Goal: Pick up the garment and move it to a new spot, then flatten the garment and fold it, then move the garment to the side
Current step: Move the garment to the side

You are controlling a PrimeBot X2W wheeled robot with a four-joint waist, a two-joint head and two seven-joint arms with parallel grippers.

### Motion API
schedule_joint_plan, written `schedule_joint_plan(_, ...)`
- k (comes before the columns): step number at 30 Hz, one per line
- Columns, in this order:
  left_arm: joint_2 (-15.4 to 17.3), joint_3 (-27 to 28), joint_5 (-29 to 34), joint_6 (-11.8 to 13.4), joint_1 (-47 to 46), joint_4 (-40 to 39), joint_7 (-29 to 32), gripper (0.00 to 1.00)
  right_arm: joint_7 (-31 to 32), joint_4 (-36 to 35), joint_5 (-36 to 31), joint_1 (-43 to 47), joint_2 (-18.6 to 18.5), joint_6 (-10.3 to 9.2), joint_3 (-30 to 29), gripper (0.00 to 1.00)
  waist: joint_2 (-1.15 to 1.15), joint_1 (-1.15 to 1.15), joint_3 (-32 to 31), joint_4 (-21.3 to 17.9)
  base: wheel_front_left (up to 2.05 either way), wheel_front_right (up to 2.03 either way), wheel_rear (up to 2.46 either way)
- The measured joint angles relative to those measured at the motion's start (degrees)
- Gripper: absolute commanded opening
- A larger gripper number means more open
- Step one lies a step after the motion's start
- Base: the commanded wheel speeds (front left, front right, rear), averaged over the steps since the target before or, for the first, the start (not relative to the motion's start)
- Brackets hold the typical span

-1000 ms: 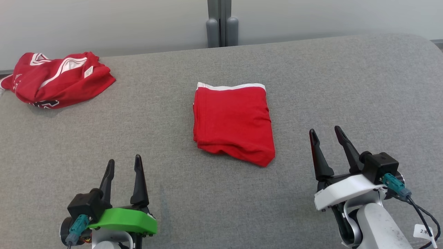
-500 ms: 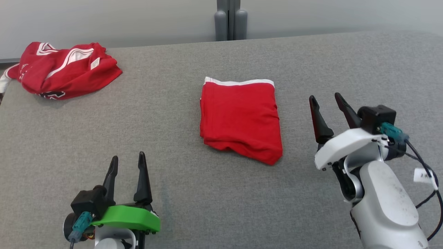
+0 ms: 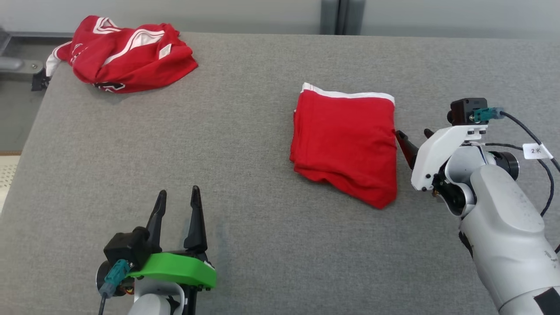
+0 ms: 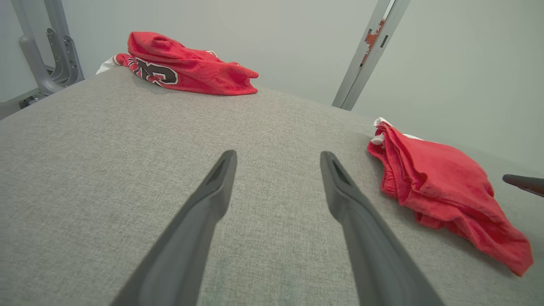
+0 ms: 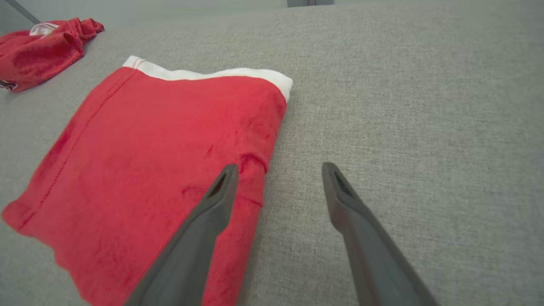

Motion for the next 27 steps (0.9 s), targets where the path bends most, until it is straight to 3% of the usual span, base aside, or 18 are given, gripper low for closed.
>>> schedule_joint_plan(8,0.0,-0.9,-0.6,0.7,-0.2,0.0,0.0,1.0,6.6,7.1,5.6,-3.7,-1.9,-0.01,2.5,1.0,0.0,0.0,1.8,4.2,0.0,0.0,0.0)
schedule_joint_plan(9,0.0,-0.9,-0.6,0.7,-0.2,0.0,0.0,1.0,6.8,7.5,6.2,-3.9,-2.2,-0.01,2.9,0.96,0.0,0.0,2.0,4.6,0.0,0.0,0.0)
schedule_joint_plan(10,0.0,-0.9,-0.6,0.7,-0.3,0.0,0.0,1.0,6.8,7.8,6.6,-4.1,-2.4,-0.01,3.2,0.49,0.0,0.0,2.2,4.9,0.0,0.0,0.0)
schedule_joint_plan(12,0.0,-0.9,-0.6,0.8,-0.5,-0.1,0.0,1.0,6.6,8.2,7.3,-4.8,-2.8,-0.01,4.0,0.24,0.0,0.0,2.7,5.2,0.0,0.0,0.0)
schedule_joint_plan(13,0.0,-1.0,-0.5,0.8,-0.6,-0.1,0.0,1.0,6.3,8.3,7.7,-5.0,-2.9,-0.01,4.5,0.0,0.0,0.0,3.0,5.3,0.0,0.0,0.0)
schedule_joint_plan(20,0.0,-0.6,1.3,0.7,-2.2,-0.9,0.0,1.0,1.9,7.7,9.5,-6.4,-3.9,0.02,7.7,0.0,0.0,0.0,4.1,3.3,0.0,0.0,0.0)
schedule_joint_plan(27,0.0,-1.5,3.8,-0.1,-5.4,-1.0,0.0,1.0,-2.1,7.6,11.0,-8.4,-6.4,0.02,10.1,0.0,0.0,0.0,5.5,-2.0,0.0,0.0,0.0)
